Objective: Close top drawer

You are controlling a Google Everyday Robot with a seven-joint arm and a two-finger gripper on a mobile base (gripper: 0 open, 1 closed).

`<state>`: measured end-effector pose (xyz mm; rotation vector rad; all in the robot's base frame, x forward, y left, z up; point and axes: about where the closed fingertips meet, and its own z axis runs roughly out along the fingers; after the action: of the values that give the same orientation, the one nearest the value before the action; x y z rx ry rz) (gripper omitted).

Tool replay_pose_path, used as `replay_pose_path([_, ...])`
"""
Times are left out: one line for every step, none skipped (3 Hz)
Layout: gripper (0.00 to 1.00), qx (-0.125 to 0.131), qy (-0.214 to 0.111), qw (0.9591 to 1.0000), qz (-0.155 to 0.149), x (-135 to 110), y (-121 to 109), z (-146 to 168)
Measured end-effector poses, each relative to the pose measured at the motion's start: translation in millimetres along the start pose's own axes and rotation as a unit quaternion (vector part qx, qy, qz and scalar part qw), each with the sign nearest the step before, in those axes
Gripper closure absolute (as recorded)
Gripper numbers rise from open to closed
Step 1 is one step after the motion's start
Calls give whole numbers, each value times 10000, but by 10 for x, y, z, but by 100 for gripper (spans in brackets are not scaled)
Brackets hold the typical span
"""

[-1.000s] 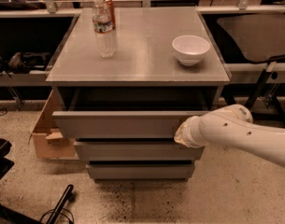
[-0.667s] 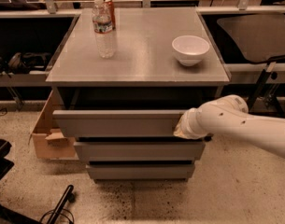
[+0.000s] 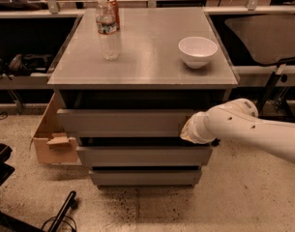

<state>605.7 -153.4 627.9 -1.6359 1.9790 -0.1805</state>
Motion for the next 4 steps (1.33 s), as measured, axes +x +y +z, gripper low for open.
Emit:
replay_pose_path([60, 0, 0, 10000, 0, 0, 0, 0])
replay_pose_path([28, 0, 0, 10000, 0, 0, 0, 0])
replay_pose_path([6, 0, 0, 10000, 0, 0, 0, 0])
replay_pose_path([0, -1, 0, 10000, 0, 0, 0, 0])
